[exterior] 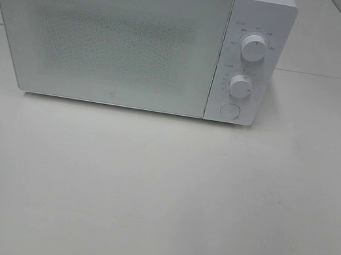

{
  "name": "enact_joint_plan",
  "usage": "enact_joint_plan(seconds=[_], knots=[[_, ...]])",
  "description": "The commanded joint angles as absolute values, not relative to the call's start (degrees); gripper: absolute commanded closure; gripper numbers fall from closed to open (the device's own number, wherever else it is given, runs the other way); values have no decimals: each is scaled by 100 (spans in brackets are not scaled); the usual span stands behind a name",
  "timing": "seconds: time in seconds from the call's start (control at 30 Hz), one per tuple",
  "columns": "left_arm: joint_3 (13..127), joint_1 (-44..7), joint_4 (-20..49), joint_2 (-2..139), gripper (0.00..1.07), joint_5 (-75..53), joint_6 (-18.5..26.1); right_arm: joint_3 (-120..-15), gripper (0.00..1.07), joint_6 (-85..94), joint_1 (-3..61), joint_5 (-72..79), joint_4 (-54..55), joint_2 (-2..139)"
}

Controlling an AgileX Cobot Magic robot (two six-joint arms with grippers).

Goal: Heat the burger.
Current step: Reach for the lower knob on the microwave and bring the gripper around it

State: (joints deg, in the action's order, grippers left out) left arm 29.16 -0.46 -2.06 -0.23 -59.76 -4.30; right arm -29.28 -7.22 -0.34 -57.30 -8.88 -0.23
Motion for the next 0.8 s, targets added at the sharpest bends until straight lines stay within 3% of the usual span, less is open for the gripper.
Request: enact_joint_plan(seconds=[0.03,0.8], knots=[[2899,-29,-178,-155,7,-5919,-453,-2928,31,-733,-63,-5707,-894,-160],[2899,-29,-189,-132,7,-5919,-453,-3025,31,-791,-63,-5649,-877,-120]])
